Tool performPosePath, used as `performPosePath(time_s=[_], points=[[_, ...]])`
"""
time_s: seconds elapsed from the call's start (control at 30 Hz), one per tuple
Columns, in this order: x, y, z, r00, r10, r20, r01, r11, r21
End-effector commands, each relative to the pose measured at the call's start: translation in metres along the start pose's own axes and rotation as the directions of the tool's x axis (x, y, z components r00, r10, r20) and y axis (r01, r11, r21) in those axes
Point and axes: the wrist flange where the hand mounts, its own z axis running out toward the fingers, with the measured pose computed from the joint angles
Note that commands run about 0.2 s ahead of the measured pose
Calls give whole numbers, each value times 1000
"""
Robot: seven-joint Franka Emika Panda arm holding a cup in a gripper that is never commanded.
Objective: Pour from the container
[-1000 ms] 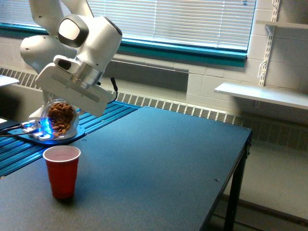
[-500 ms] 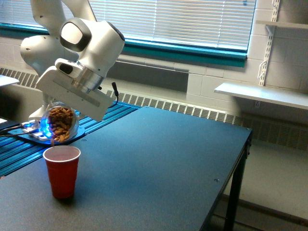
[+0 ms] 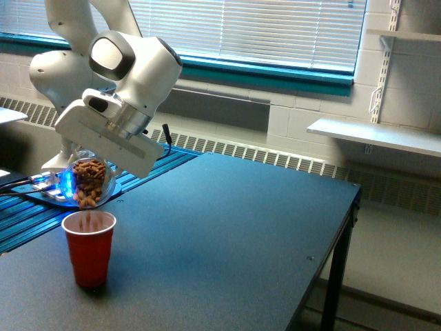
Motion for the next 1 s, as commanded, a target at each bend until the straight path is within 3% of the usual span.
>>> performPosePath(time_s=[0.03,1.0], points=[[-7,-3,-2,1000,-5,-4,5,1000,-3],[8,-14,-4,1000,-1,-18,1,1000,-27]])
